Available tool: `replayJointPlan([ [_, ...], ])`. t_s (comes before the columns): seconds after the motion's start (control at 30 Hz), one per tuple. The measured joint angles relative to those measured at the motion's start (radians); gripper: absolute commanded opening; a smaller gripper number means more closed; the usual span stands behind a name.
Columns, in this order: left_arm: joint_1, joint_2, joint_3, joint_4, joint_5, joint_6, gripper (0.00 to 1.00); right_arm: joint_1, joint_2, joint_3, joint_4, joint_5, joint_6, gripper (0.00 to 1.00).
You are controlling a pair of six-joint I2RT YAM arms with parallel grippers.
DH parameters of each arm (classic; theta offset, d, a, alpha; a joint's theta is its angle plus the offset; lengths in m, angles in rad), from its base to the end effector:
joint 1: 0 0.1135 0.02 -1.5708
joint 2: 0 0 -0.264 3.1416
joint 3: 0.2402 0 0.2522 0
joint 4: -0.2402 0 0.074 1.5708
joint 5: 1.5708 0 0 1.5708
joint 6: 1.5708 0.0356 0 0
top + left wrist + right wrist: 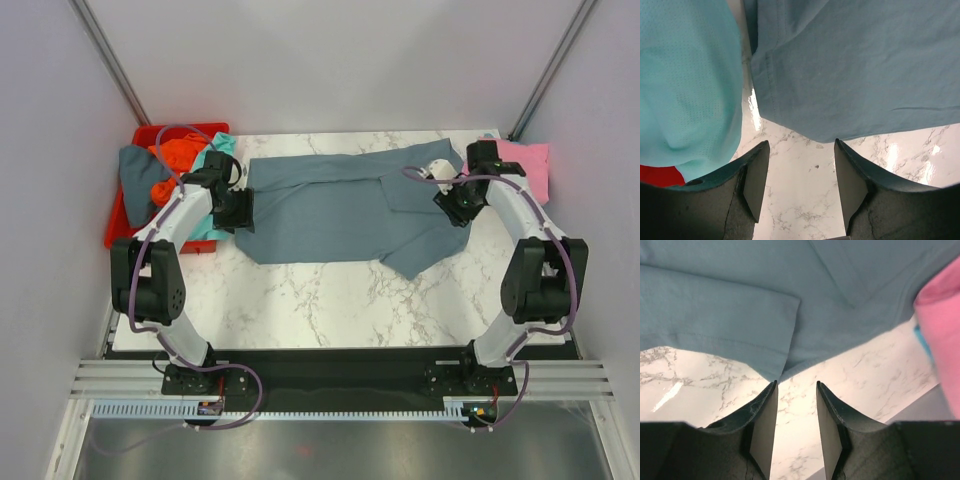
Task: Fold and stack the t-shirts
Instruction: Fold the tshirt
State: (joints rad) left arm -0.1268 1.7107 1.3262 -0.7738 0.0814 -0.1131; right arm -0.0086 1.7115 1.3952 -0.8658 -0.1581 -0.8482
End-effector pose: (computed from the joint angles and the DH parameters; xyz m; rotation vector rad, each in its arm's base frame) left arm 0.3471 -0.0472 0.2384 0.0421 2.7360 -0.1791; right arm 0.3499 0.0026 0.2547 -1.1488 2.4697 -0.0265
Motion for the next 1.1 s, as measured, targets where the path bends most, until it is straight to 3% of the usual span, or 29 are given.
replayJointPlan([
  [0.17,0.000,-0.004,-0.005,0.000,0.000,0.000,0.62,-0.148,0.051,0.026,-0.089,-0.118,0.067,0.40],
  [0.37,0.000,-0.004,-0.005,0.000,0.000,0.000,0.62,-0.263,0.226,0.066,-0.201,-0.255,0.127,0.36],
  [0.7,0.000,-0.004,-0.005,0.000,0.000,0.000,0.62,-0.272,0.300,0.187,-0.286,-0.381,0.150,0.36],
  [1.1,-0.005,-0.003,-0.005,0.002,0.002,0.000,0.63,-0.279,0.365,0.203,-0.309,-0.409,0.165,0.35],
])
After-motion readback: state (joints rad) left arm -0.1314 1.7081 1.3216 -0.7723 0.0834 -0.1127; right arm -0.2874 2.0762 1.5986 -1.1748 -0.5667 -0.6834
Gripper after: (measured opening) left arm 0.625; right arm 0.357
